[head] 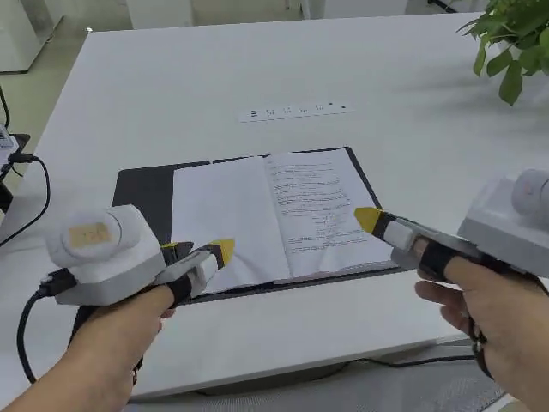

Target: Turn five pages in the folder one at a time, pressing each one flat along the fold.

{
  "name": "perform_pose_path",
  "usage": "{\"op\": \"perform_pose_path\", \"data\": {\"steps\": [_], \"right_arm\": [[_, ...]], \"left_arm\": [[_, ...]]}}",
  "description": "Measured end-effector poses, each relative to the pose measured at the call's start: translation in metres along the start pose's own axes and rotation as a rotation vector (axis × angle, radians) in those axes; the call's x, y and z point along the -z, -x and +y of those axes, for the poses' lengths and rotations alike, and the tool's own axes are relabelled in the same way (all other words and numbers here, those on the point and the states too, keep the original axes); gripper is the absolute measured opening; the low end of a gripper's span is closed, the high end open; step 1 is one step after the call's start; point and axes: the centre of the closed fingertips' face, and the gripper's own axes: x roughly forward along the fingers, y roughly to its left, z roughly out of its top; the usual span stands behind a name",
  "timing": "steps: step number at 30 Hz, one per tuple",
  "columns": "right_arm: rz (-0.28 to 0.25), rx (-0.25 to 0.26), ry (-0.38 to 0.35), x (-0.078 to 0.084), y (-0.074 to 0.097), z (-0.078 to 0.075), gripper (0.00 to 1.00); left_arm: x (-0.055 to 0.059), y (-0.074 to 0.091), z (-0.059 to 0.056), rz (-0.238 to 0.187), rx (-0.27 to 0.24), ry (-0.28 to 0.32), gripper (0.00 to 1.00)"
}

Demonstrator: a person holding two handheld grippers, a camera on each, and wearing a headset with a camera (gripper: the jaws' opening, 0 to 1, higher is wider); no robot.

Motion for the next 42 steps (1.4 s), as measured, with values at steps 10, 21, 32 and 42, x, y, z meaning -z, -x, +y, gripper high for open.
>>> {"op": "perform_pose_path", "data": {"steps": [10,21,32,42], "right_arm": [[-0.009,0.189,0.127,-0.008,0.037,-0.04,0.37],[-0.047,0.322,0.249,-0.024,0.048,-0.069,0.85],[-0.013,0.283,0.298,-0.021,0.037,-0.07,1.0],[0.016,0.262,0.286,-0.019,0.033,-0.074,0.99]], "left_arm": [[-0.016,0.04,0.013,-0.082,-0.099,-0.04,0.6],[-0.008,0.058,0.024,-0.066,-0.176,-0.171,0.99],[-0.006,0.059,0.03,-0.032,-0.196,-0.188,0.99],[-0.012,0.073,0.036,-0.046,-0.237,-0.197,0.99]]}}
